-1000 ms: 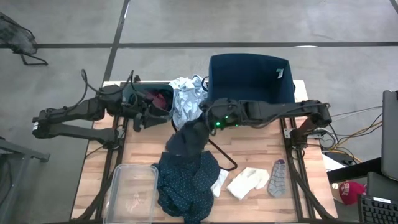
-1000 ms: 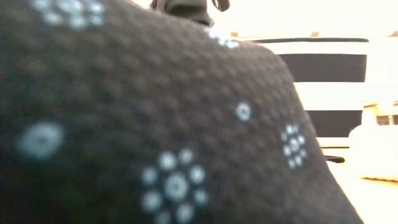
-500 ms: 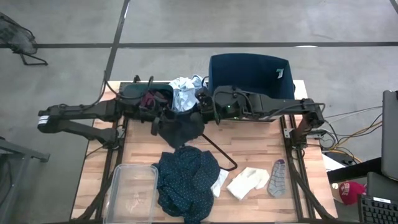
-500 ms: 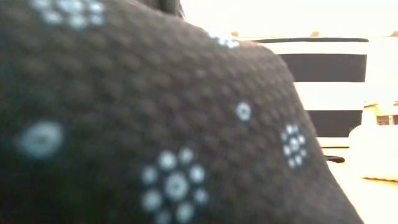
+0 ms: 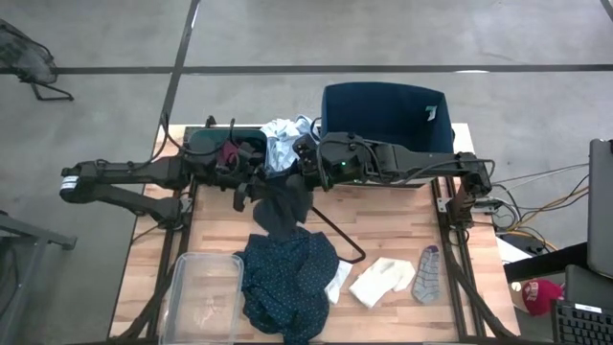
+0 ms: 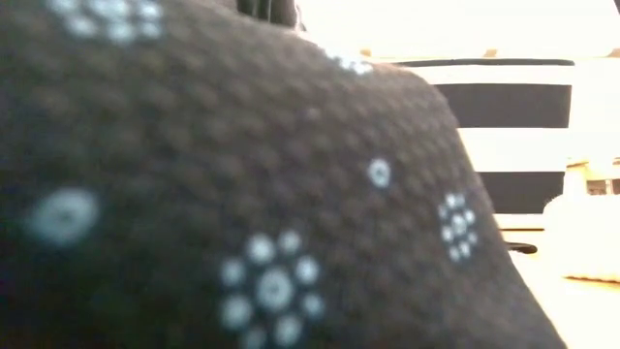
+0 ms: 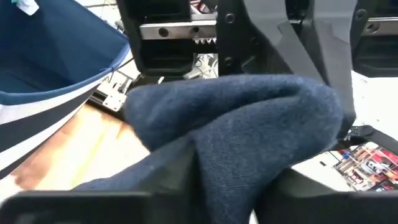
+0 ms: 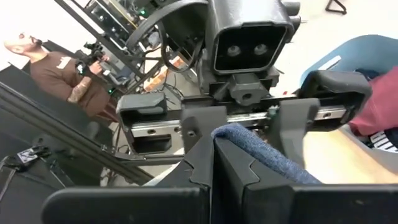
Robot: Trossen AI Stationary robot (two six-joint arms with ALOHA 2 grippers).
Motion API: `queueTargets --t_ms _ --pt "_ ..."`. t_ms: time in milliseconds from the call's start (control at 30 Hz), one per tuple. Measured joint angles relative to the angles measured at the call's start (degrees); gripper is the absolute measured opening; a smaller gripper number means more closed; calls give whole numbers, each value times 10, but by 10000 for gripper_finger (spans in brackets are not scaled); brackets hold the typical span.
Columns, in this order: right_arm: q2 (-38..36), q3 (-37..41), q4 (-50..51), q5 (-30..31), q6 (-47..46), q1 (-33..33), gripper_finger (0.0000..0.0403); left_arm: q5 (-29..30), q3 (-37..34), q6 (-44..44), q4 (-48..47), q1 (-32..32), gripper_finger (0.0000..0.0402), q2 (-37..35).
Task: Pick & Place Cloths
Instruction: Put the dark blue underwear into the green bin
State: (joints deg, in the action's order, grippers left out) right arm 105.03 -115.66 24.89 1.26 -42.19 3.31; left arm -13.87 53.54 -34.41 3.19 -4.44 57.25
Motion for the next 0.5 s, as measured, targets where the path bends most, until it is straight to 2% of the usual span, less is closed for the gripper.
queueTargets --t_ms 100,133,333,500 --pt "1 0 -4 1 2 0 8 0 0 15 3 0 30 0" --pt "0 -1 -3 1 1 0 8 0 0 16 2 0 20 -2" --pt "-8 -2 3 2 -1 0 8 27 0 18 -64 -7 29 -29" --pt "-27 -4 6 -1 0 7 29 110 1 32 -164 -19 20 -73"
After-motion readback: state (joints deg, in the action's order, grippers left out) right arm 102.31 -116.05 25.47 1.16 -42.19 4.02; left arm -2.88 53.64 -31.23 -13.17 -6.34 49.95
